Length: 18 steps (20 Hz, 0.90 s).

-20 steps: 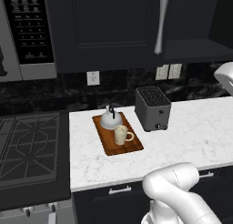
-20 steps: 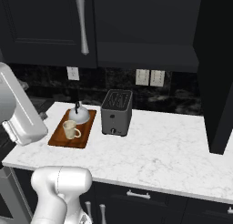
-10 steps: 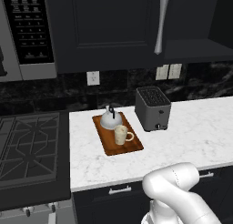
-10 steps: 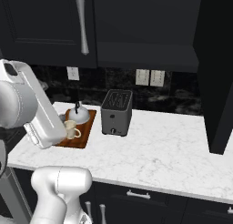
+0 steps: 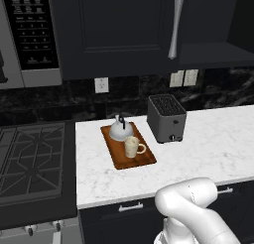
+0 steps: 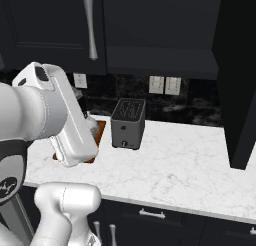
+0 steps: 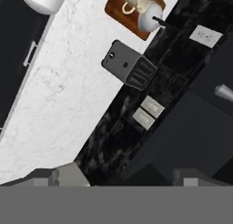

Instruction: Pick the kettle from the counter and place it on the tray. Then pick the mug from the cabinet and place it on the tray. Then close the cabinet doors.

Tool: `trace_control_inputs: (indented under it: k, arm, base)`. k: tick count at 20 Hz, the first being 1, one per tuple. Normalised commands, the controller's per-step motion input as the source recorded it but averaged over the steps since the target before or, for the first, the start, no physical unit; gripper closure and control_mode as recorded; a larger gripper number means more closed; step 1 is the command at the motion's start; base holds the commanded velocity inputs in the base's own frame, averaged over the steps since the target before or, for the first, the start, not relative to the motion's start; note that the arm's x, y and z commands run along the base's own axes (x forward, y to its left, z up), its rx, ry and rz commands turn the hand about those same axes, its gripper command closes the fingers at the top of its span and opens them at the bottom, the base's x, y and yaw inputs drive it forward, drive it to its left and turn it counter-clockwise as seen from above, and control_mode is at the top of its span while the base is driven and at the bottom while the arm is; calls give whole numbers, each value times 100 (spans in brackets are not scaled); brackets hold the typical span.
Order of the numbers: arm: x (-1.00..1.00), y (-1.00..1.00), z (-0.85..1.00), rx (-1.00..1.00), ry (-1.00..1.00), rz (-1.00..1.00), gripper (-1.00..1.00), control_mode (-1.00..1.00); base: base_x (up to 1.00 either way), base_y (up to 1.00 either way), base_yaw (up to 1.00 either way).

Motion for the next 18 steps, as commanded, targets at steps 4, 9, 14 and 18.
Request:
trace_control_inputs:
  k: [4, 9, 14, 18]
  arm:
    - [0, -53, 0, 0, 0, -16, -100, -100]
    - [0, -42, 0, 0, -3, -14, -100, -100]
    - [0, -24, -3, 0, -13, -9, -100, -100]
    - [1, -33, -7, -1, -10, -13, -100, -100]
  base:
    - [0, 0, 0]
    - [0, 0, 0]
    - [0, 0, 0]
    - [0, 0, 0]
